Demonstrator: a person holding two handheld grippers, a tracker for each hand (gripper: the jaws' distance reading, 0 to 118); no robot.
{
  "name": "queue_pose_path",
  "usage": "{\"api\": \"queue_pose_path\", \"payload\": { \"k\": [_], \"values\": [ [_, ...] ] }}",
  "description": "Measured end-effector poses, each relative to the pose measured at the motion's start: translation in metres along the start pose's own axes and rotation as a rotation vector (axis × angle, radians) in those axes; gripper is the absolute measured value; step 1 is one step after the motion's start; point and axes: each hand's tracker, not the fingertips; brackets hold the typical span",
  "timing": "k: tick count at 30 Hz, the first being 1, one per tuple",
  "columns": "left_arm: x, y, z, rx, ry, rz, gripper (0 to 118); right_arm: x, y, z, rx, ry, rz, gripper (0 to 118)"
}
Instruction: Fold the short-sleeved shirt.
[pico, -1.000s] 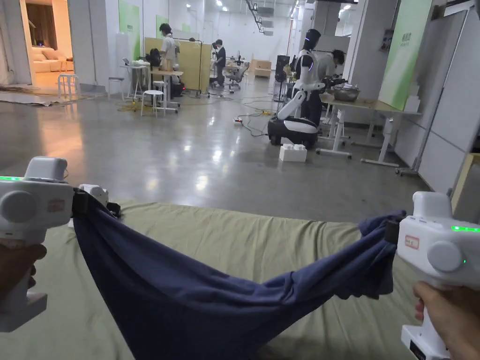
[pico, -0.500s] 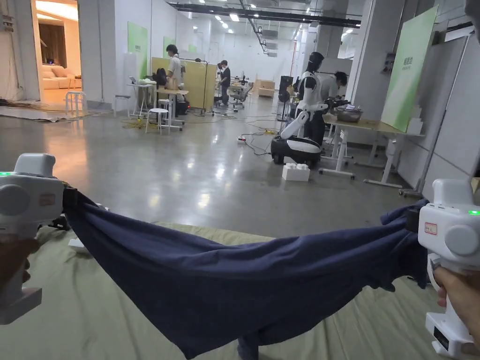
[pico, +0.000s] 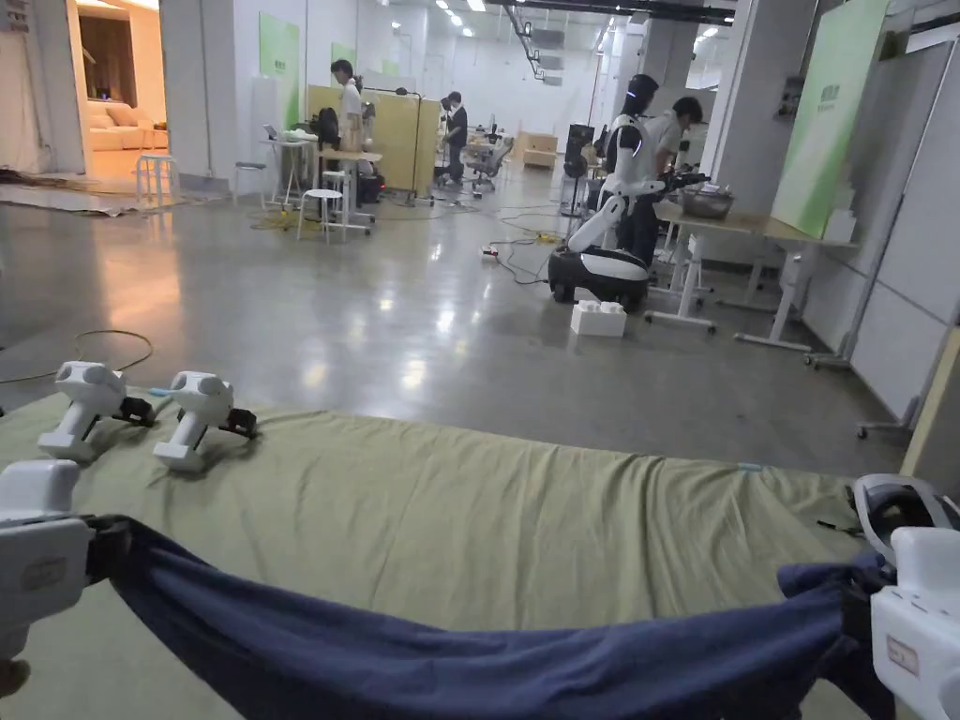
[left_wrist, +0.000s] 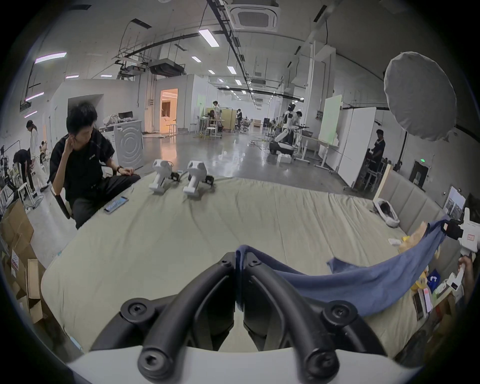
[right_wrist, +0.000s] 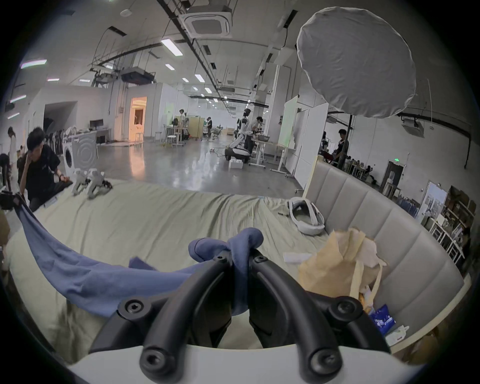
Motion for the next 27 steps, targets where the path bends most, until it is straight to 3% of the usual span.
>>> {"api": "queue_pose_path", "payload": {
  "k": [8, 11, 13, 23, 25, 26, 27],
  "values": [
    [-0.022, -0.090, 0.023, -0.190, 0.003, -0.015, 6, 0.008, -0.100, 0.033, -0.185, -0.008, 0.010, 12],
    [-0.031, -0.123, 0.016, -0.284, 0.027, 0.001, 6, 0.001, -0.138, 0.032, -0.257, -0.023, 0.082, 12],
    [-0.033, -0.140, 0.009, -0.354, 0.038, -0.009, 6, -0.001, -0.157, 0.028, -0.307, -0.004, 0.071, 12],
    [-0.033, -0.165, 0.002, -0.504, 0.067, -0.049, 8, -0.008, -0.187, 0.024, -0.409, -0.019, 0.066, 14],
    [-0.030, -0.162, 0.006, -0.492, 0.092, -0.078, 19, -0.009, -0.182, 0.028, -0.402, -0.029, 0.058, 21],
    [-0.026, -0.161, 0.013, -0.473, 0.124, -0.106, 29, -0.009, -0.177, 0.030, -0.393, -0.029, 0.044, 22],
    [-0.023, -0.159, 0.016, -0.456, 0.137, -0.124, 43, -0.010, -0.172, 0.034, -0.376, -0.023, 0.028, 32]
  ]
}}
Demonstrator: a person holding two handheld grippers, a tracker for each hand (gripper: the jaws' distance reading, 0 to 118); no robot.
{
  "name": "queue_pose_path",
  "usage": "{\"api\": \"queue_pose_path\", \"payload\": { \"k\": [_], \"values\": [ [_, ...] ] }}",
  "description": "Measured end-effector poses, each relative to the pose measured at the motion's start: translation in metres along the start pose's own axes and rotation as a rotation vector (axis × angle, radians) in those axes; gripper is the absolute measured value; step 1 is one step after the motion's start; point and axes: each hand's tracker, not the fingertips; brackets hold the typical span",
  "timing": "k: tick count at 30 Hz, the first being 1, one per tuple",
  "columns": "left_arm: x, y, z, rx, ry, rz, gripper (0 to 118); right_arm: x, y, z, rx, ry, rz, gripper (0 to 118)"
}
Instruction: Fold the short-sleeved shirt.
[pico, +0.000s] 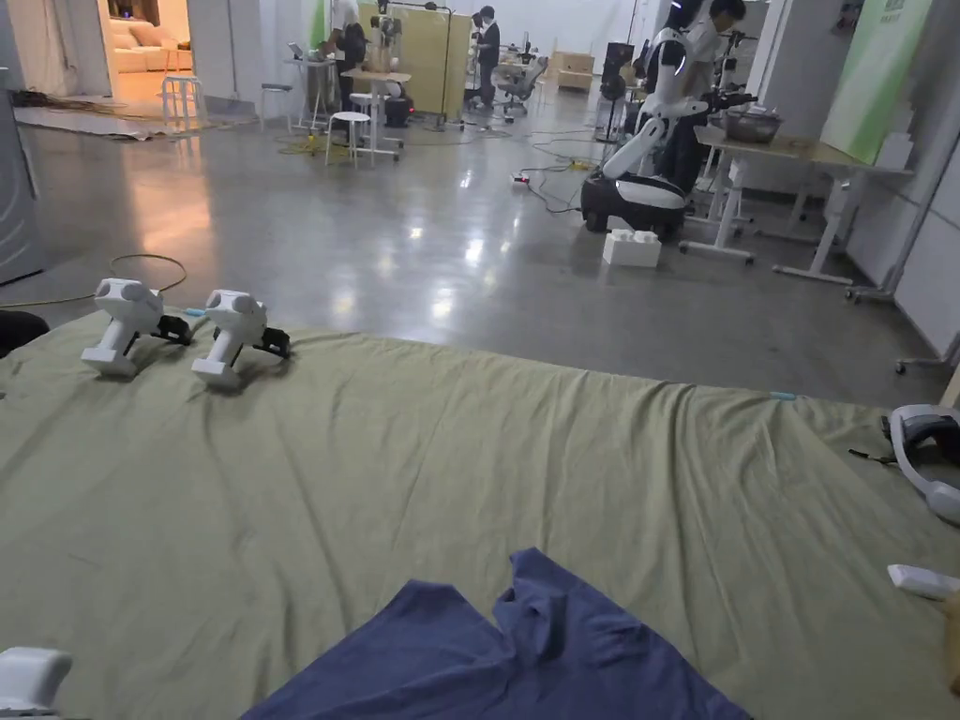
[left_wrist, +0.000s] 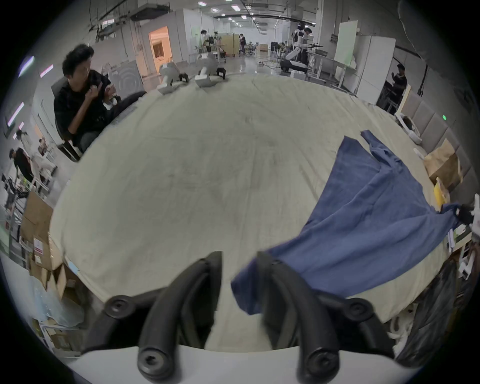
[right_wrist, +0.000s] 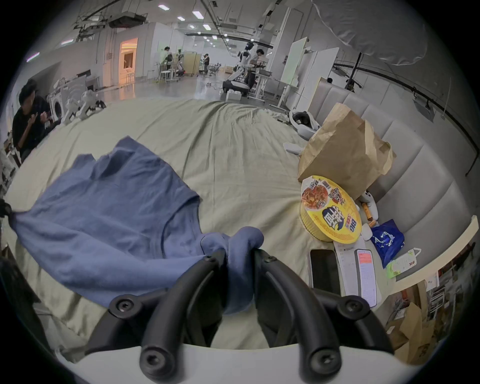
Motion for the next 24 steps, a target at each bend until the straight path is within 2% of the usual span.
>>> {"api": "queue_pose_path", "payload": {
  "k": [3, 4, 8, 12, 16, 17, 18, 19, 20, 24],
  "values": [
    [0.007, 0.008, 0.020, 0.070, -0.045, 0.018, 64, -0.006, 0.014, 0.015, 0.069, 0.023, -0.031, 57],
    [0.011, 0.012, 0.025, 0.096, -0.055, 0.026, 65, -0.009, 0.019, 0.020, 0.093, 0.028, -0.038, 60],
    [0.033, 0.031, 0.046, 0.226, -0.100, 0.026, 65, -0.026, 0.038, 0.038, 0.189, 0.014, -0.042, 66],
    [0.064, 0.047, 0.062, 0.370, -0.145, 0.019, 65, -0.042, 0.053, 0.060, 0.346, 0.067, -0.113, 66],
    [0.098, 0.058, 0.073, 0.541, -0.118, -0.008, 62, -0.069, 0.063, 0.078, 0.519, 0.085, -0.146, 61],
    [0.107, 0.060, 0.077, 0.582, -0.107, -0.008, 59, -0.077, 0.065, 0.081, 0.554, 0.084, -0.149, 54],
    [0.114, 0.061, 0.079, 0.615, -0.111, -0.011, 52, -0.083, 0.067, 0.084, 0.581, 0.084, -0.149, 37],
    [0.119, 0.062, 0.076, 0.643, -0.117, -0.001, 37, -0.091, 0.068, 0.085, 0.611, 0.079, -0.155, 26],
    [0.125, 0.063, 0.077, 0.662, -0.122, 0.006, 24, -0.099, 0.070, 0.084, 0.626, 0.068, -0.158, 24],
    [0.147, 0.063, 0.081, 0.714, -0.111, -0.004, 21, -0.117, 0.076, 0.080, 0.651, 0.098, -0.182, 18]
  ]
}}
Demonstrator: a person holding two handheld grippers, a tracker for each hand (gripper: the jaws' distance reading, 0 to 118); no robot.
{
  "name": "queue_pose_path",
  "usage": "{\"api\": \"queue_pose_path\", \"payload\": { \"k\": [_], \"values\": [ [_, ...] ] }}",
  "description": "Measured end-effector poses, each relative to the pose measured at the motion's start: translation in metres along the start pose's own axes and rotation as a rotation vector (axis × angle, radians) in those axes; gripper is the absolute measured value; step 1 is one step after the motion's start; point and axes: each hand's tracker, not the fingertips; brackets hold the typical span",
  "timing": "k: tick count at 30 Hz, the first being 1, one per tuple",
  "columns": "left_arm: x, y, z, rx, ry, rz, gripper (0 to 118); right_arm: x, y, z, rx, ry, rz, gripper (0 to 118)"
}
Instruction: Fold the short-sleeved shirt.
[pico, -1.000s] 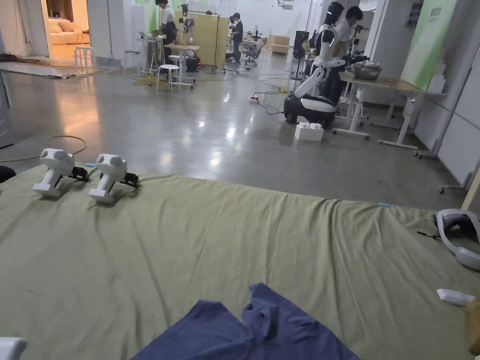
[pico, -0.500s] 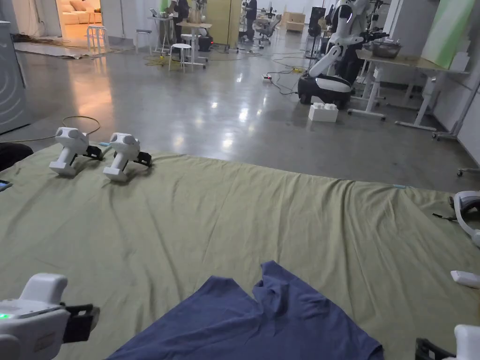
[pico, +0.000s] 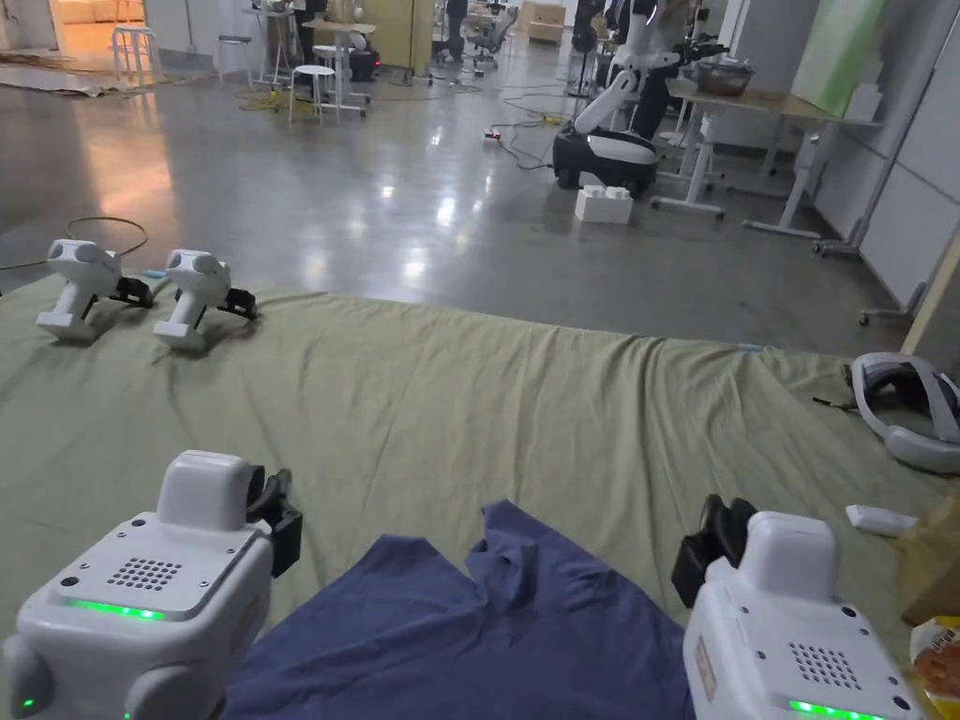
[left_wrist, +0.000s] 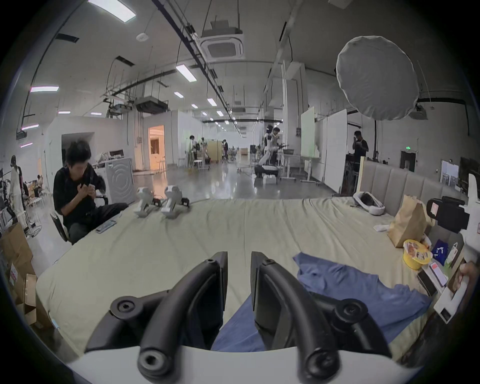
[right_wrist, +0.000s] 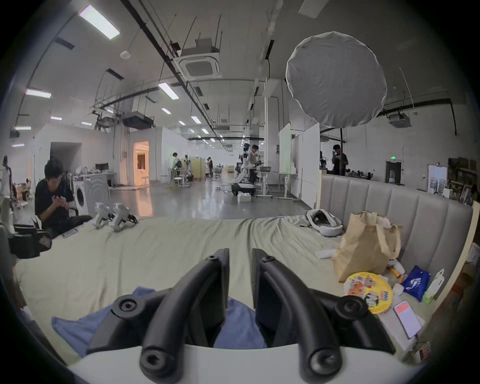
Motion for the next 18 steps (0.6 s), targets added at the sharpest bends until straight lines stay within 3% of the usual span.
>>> {"api": "queue_pose_path", "payload": {
  "k": [4, 10, 18],
  "values": [
    [0.007, -0.005, -0.006, 0.062, 0.048, -0.027, 3, -0.014, -0.003, -0.002, 0.053, 0.004, 0.038, 8],
    [-0.008, -0.012, -0.007, 0.108, 0.048, 0.027, 2, -0.016, -0.002, -0.003, 0.063, 0.023, 0.050, 7],
    [-0.039, -0.033, -0.012, 0.024, 0.080, 0.023, 2, -0.016, -0.008, -0.006, 0.038, 0.027, 0.046, 7]
  ]
}}
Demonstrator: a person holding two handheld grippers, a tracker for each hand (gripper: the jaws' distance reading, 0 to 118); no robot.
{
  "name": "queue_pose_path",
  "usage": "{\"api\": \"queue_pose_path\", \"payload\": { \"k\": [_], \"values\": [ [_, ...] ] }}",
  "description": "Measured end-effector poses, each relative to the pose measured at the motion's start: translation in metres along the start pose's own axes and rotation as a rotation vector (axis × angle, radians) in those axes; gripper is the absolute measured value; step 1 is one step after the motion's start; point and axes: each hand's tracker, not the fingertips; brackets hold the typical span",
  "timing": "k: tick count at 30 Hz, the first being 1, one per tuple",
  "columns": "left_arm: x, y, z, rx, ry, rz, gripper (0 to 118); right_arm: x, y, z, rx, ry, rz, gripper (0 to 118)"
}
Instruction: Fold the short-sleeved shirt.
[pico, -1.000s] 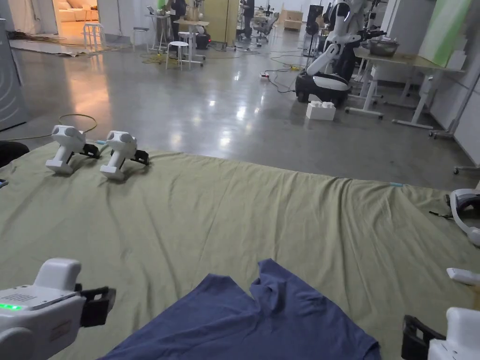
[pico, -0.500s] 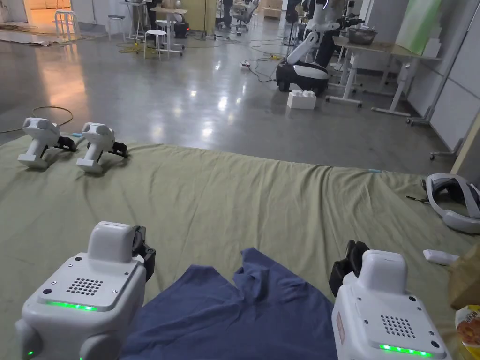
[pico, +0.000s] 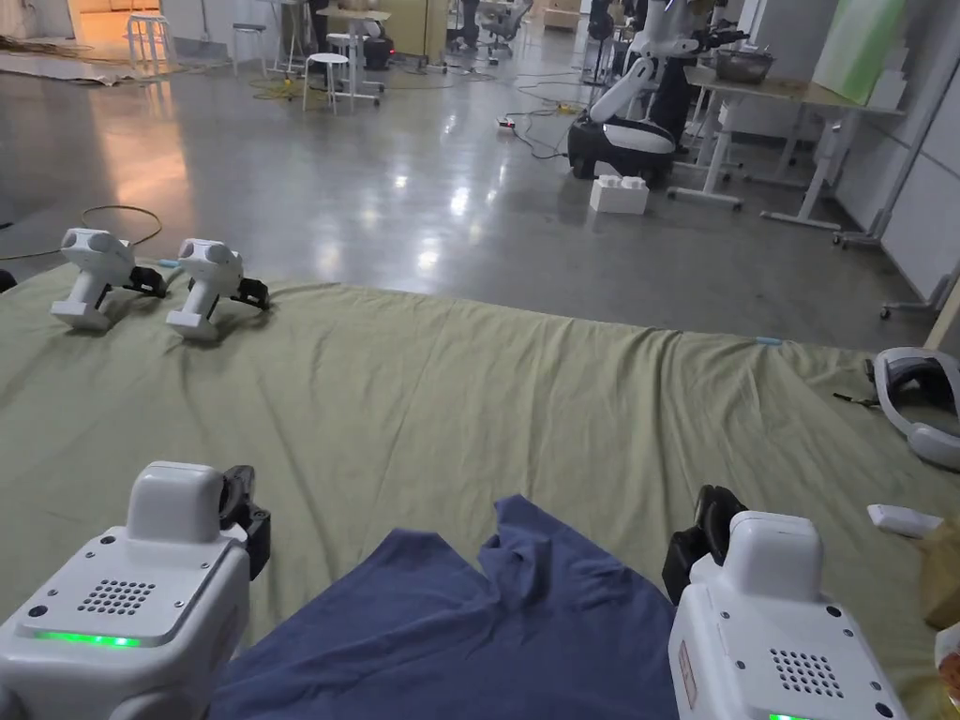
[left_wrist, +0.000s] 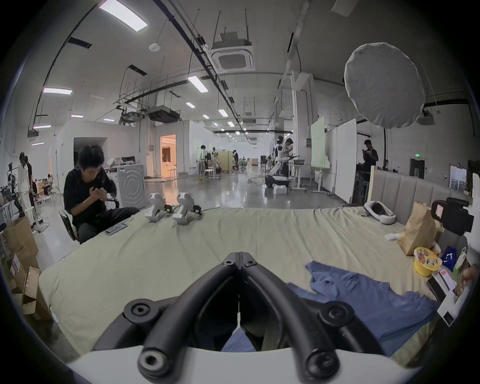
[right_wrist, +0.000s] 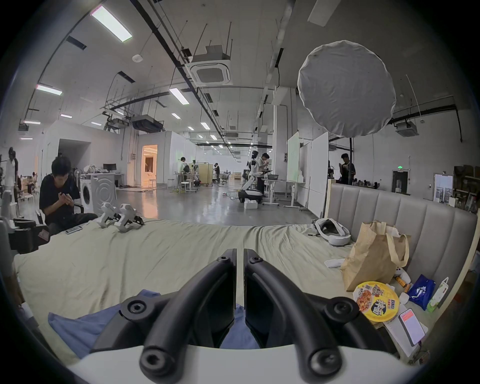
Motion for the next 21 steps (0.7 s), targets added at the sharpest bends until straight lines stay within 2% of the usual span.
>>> {"api": "queue_pose_path", "payload": {
  "k": [4, 10, 16, 19, 20, 21],
  "values": [
    [-0.031, -0.010, -0.001, -0.115, 0.013, -0.033, 1, 0.001, -0.006, -0.009, -0.054, 0.024, -0.013, 7],
    [-0.084, -0.020, 0.010, -0.359, 0.046, -0.013, 1, -0.007, -0.019, -0.020, -0.116, 0.058, 0.017, 7],
    [-0.122, -0.051, 0.007, -0.674, 0.035, 0.097, 1, -0.022, -0.033, -0.031, -0.178, 0.098, 0.026, 7],
    [-0.129, -0.067, -0.001, -0.761, 0.065, 0.145, 2, -0.029, -0.039, -0.036, -0.212, 0.120, 0.039, 7],
    [-0.131, -0.073, -0.005, -0.787, 0.067, 0.177, 4, -0.031, -0.041, -0.037, -0.220, 0.123, 0.042, 7],
    [-0.132, -0.077, -0.008, -0.812, 0.082, 0.207, 18, -0.032, -0.042, -0.038, -0.228, 0.126, 0.044, 7]
  ]
}}
